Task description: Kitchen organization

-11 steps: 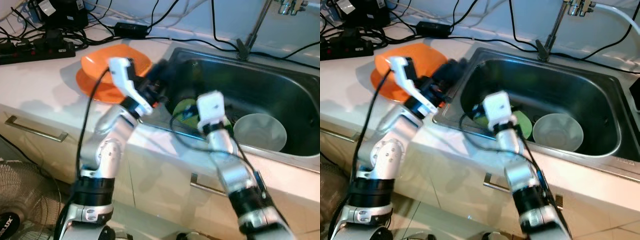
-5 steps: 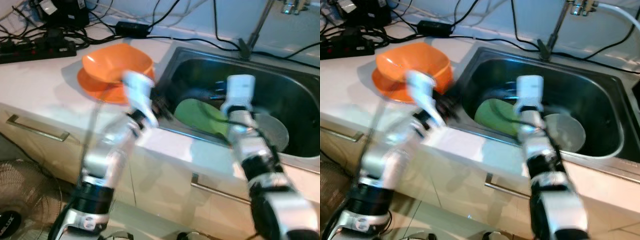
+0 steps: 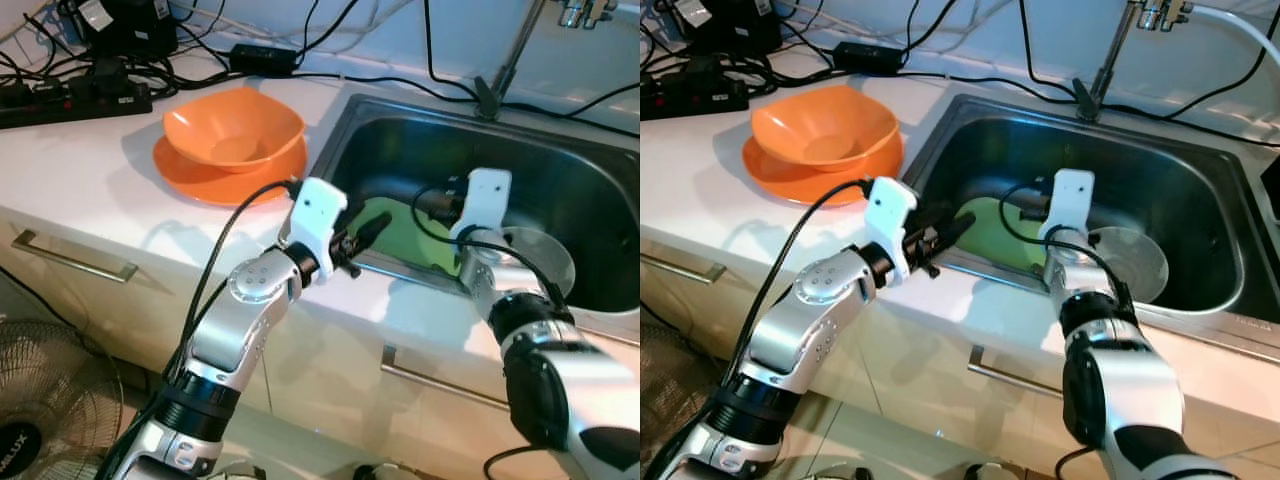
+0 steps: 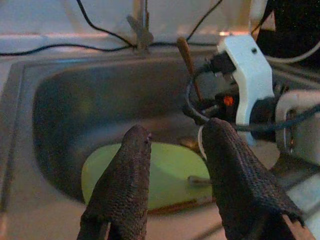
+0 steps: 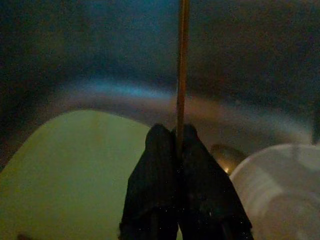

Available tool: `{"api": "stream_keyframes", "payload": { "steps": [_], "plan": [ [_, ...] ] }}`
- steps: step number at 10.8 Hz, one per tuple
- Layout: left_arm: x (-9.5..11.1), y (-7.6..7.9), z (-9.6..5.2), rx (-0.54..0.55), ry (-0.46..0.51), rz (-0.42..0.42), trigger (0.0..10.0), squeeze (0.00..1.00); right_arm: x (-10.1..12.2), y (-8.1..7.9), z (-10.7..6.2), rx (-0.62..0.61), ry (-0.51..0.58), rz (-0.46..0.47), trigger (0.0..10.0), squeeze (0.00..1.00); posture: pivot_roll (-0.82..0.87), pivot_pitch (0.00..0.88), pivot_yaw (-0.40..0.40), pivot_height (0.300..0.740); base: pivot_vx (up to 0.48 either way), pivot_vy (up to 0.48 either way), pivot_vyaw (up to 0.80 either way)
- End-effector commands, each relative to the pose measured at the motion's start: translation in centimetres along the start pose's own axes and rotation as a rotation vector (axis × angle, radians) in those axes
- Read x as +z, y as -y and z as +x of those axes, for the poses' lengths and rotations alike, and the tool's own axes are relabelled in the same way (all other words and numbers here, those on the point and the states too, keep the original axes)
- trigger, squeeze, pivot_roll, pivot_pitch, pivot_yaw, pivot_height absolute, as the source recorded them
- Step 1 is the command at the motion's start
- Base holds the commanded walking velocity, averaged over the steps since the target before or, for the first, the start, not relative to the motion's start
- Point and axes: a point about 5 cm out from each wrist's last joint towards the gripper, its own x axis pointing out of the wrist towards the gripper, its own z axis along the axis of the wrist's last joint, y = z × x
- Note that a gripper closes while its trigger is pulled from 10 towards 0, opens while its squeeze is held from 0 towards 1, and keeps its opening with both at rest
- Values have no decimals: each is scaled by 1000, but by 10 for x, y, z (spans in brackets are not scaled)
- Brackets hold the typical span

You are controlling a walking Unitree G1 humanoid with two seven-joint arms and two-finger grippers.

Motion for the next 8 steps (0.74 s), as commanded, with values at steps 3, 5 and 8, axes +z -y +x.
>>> {"api": "stream_keyframes", "payload": {
  "steps": [3,5,8],
  "plan": [
    [-6,4,1,-11,-40,19,10000,0,-5,-5,1,36,-63,27,10000,1000,95,56,-70,740,0,0,0],
    [-10,6,2,-5,-46,13,10000,0,0,-11,1,68,-46,-16,10000,1000,84,44,-76,740,0,0,0],
    [-10,4,3,36,-29,14,10000,0,11,-7,2,51,38,-82,10000,0,73,33,-81,740,0,0,0]
  ]
}}
